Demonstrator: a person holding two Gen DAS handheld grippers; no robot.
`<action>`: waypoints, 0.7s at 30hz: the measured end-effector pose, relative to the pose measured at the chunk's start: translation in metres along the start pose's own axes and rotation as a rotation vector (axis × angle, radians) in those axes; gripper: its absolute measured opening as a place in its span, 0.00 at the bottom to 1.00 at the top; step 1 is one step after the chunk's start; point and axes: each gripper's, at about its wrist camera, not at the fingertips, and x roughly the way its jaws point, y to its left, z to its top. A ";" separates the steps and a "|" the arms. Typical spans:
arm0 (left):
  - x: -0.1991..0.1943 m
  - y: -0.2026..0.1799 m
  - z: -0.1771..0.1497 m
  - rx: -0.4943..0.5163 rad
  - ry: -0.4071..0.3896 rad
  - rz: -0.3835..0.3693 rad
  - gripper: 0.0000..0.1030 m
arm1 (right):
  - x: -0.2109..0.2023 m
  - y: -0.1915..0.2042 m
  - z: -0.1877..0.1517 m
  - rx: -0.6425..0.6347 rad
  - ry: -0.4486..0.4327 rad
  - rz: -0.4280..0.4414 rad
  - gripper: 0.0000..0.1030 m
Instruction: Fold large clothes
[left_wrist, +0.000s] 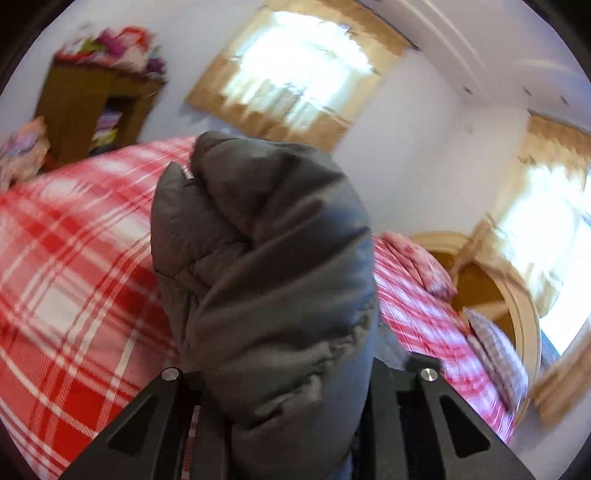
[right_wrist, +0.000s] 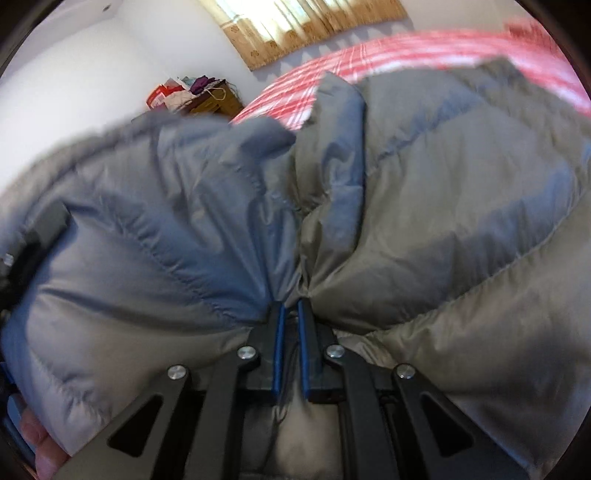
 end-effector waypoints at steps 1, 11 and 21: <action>-0.004 -0.005 0.002 0.026 0.006 -0.005 0.20 | 0.005 0.005 -0.004 0.035 0.020 0.048 0.09; -0.033 -0.032 0.005 0.260 0.028 0.032 0.20 | 0.010 0.035 -0.023 0.073 0.091 0.296 0.09; 0.020 -0.084 -0.049 0.529 0.149 0.071 0.21 | -0.135 -0.065 -0.003 0.097 -0.158 0.112 0.11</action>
